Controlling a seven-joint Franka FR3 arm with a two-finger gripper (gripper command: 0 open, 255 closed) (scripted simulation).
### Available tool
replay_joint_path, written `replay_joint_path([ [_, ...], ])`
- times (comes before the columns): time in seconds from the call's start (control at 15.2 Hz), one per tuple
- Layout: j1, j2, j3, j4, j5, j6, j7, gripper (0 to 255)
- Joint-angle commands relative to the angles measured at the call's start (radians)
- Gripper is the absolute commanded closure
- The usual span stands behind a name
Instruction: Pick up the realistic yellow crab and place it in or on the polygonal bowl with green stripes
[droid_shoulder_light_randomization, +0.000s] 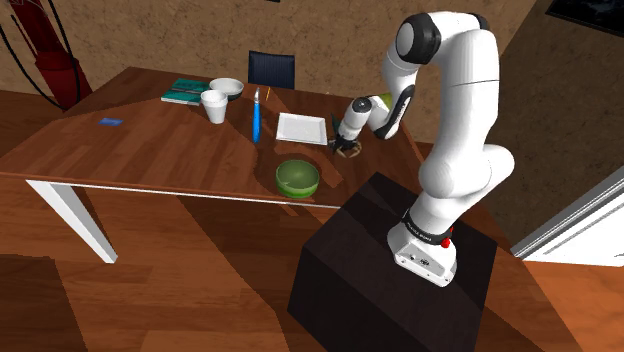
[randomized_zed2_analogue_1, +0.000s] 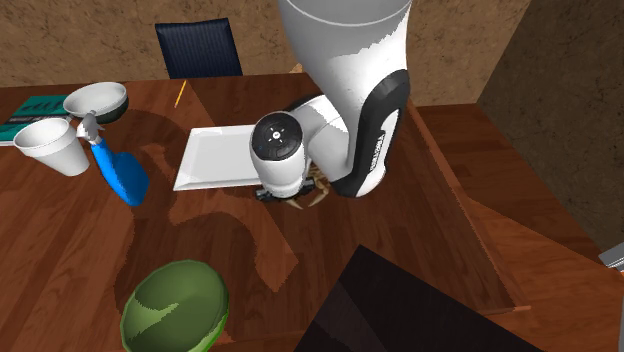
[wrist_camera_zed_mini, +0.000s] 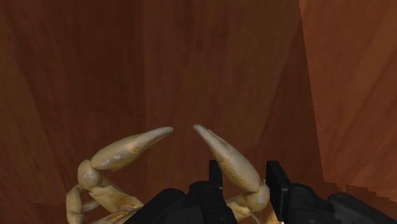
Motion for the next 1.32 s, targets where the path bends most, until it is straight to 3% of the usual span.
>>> replay_joint_path([
  [0.0, 0.046, -0.026, -0.054, -0.027, 0.092, 0.024, -0.084, 255],
  [0.2, 0.100, -0.069, -0.114, -0.086, 0.271, 0.044, -0.260, 255],
  [0.33, 0.091, -0.108, -0.104, -0.129, 0.395, 0.032, -0.394, 255],
  [0.59, 0.003, -0.187, -0.006, -0.192, 0.557, -0.021, -0.587, 255],
  [1.25, -0.182, -0.354, 0.212, -0.295, 0.882, -0.124, -0.933, 255],
])
